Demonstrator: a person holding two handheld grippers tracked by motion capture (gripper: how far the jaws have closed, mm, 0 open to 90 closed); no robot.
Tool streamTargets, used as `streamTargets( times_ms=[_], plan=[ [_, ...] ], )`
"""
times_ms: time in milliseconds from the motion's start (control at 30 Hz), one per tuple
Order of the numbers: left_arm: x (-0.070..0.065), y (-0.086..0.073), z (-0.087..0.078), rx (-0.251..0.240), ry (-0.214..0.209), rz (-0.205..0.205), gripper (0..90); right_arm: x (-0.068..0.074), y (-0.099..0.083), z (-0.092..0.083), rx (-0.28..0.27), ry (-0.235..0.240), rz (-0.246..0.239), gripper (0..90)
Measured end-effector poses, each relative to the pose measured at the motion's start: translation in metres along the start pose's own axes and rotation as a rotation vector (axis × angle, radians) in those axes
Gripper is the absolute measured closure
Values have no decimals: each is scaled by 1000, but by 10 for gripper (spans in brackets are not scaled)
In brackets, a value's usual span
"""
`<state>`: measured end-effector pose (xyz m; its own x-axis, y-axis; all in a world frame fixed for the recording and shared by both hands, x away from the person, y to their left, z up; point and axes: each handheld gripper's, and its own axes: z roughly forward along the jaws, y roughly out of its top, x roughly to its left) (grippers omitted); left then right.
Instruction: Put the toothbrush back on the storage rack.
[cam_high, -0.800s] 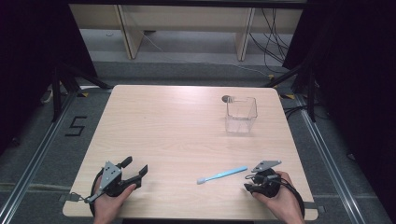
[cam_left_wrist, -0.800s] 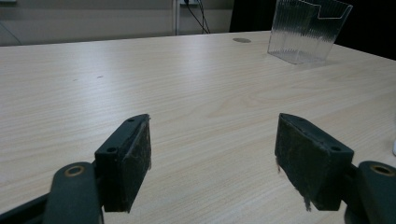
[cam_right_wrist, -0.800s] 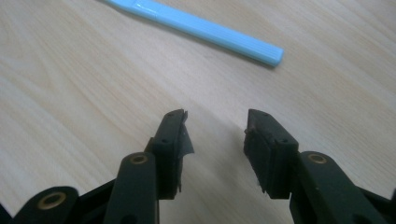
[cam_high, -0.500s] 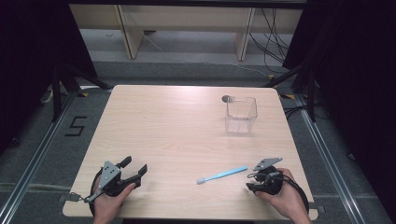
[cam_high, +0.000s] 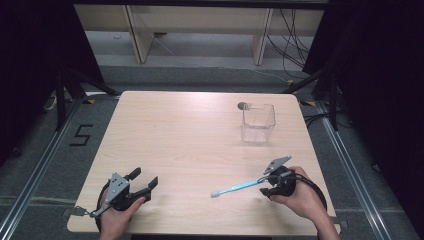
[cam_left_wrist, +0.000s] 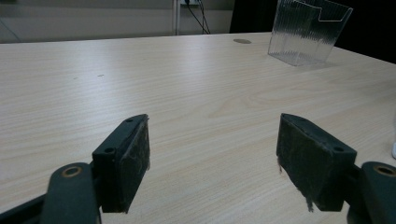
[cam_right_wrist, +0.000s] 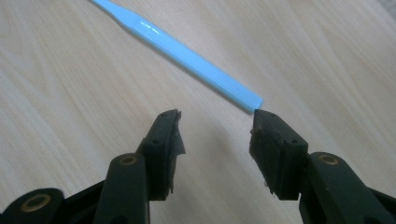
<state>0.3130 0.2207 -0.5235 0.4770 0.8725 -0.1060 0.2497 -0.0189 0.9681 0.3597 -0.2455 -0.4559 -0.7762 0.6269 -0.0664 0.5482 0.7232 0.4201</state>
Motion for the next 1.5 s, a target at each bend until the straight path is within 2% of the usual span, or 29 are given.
streamTargets(
  times_ms=[33,100,133,167,333,367,400,533,633,733,867,900,933,1300,1500],
  plan=[
    [0,0,0,8,4,1,254,0,2,0,11,2,8,523],
    [0,1,-1,19,10,-3,254,-2,5,0,11,-5,-6,523],
    [0,1,-1,18,9,-4,254,-1,7,-1,22,0,8,522],
    [0,0,-1,12,8,-4,254,-4,8,0,13,-4,-19,522],
    [0,0,0,3,3,-2,252,-6,16,-1,39,-1,-27,521],
    [0,1,-1,13,8,-1,252,-7,18,0,36,3,-49,521],
    [0,1,-2,17,9,-1,252,-7,20,-1,46,-4,-43,520],
    [1,1,-1,12,6,-5,251,-9,30,1,66,7,-77,512],
    [1,1,-1,13,7,-6,251,-12,37,4,76,39,-104,503],
    [1,1,-1,15,7,-5,251,-12,44,7,98,52,-114,500],
    [0,1,-1,14,7,-4,251,-14,53,13,118,65,-161,498],
    [1,1,-1,14,7,-5,251,-13,55,14,129,63,-153,496],
    [1,1,-1,14,7,-6,250,-14,57,16,131,72,-177,492],
    [1,1,-1,15,6,-7,249,-8,72,29,184,127,-225,480],
    [0,1,-1,16,5,-9,250,-7,77,34,211,139,-253,479]
  ],
)
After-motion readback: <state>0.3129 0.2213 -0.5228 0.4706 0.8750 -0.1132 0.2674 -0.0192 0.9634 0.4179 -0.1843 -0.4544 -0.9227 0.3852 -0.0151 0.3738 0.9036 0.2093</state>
